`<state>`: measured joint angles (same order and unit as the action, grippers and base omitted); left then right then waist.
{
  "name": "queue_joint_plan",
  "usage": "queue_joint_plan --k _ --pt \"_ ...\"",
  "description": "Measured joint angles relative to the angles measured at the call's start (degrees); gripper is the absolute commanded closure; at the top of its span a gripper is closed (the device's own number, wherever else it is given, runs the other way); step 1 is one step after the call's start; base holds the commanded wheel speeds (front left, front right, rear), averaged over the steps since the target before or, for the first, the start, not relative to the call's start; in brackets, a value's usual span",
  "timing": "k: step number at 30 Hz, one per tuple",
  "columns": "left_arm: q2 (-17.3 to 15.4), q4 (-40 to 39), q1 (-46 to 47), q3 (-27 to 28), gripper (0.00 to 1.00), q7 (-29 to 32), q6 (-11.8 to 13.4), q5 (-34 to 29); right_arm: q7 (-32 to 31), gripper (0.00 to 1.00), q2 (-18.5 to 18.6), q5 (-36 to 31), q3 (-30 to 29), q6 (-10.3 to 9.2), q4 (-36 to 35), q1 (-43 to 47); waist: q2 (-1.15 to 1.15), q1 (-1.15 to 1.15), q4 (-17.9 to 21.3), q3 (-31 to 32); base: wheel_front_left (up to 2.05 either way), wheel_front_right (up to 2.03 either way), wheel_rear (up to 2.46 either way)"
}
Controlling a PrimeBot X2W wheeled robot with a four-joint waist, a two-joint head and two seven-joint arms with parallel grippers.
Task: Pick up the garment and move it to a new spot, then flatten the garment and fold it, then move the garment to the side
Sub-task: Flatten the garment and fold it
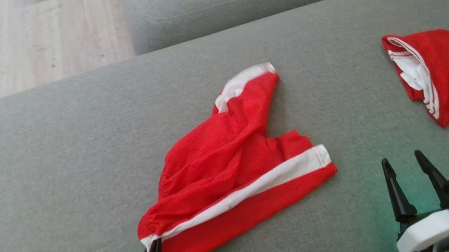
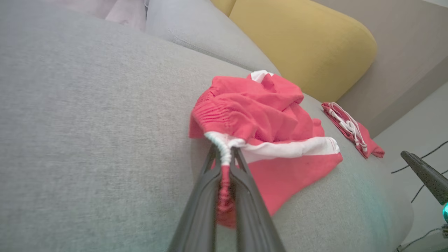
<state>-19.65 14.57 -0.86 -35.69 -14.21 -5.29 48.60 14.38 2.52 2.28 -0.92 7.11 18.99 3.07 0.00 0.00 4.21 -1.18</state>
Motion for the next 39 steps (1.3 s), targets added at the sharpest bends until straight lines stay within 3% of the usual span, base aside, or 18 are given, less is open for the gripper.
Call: queue_joint_plan --k 3,5,6,13,17,29,32,39 --pt "2.12 2.11 -1.27 2.81 1.0 -0.01 -1.07 -0.37 0.0 0.0 0.0 -0.43 -0.21 0.0 0.01 0.25 0.0 0.0 -0.96 0.69 0.0 0.0 0.0" --pt "3.16 3.18 -2.13 4.15 0.5 -0.01 -1.36 -1.54 0.0 0.0 0.0 -0.45 -0.25 0.0 0.02 0.69 0.0 0.0 -1.35 1.11 0.0 0.0 0.0" --pt "3.45 3.77 -2.45 4.63 0.0 -0.01 -1.62 -1.98 0.0 0.0 0.0 -0.6 -0.27 0.0 0.02 1.04 0.0 0.0 -1.47 1.27 0.0 0.0 0.0" --pt "4.25 4.64 -4.65 10.02 0.0 -0.05 -1.85 -5.42 0.0 0.0 0.0 -0.86 -0.36 0.0 0.16 1.65 0.0 0.0 -1.04 1.75 0.0 0.0 0.0" --pt "4.87 0.01 -7.18 16.04 0.0 -0.07 -1.85 -9.99 0.0 0.0 0.0 -0.76 -1.04 0.0 -0.08 2.54 0.0 0.01 -0.59 1.97 0.0 0.0 0.0" --pt "13.93 -7.65 -11.13 29.38 0.0 -0.08 -1.68 -28.44 0.0 0.0 0.0 0.35 -2.94 0.0 -1.83 4.3 0.0 0.0 -1.74 3.6 0.0 0.0 0.0" --pt "14.81 -7.03 -13.08 30.78 0.0 -0.09 -1.69 -32.9 0.0 0.0 0.0 0.47 -3.02 0.0 -1.47 4.32 0.0 0.0 -2.35 3.99 0.0 0.0 0.0" --pt "15.77 -4.49 -14.46 32.32 0.0 -0.09 -1.77 -35.42 0.0 0.0 -0.01 0.68 -2.74 0.0 0.36 4.38 0.0 0.0 -3.85 4.36 0.0 0.0 0.0"
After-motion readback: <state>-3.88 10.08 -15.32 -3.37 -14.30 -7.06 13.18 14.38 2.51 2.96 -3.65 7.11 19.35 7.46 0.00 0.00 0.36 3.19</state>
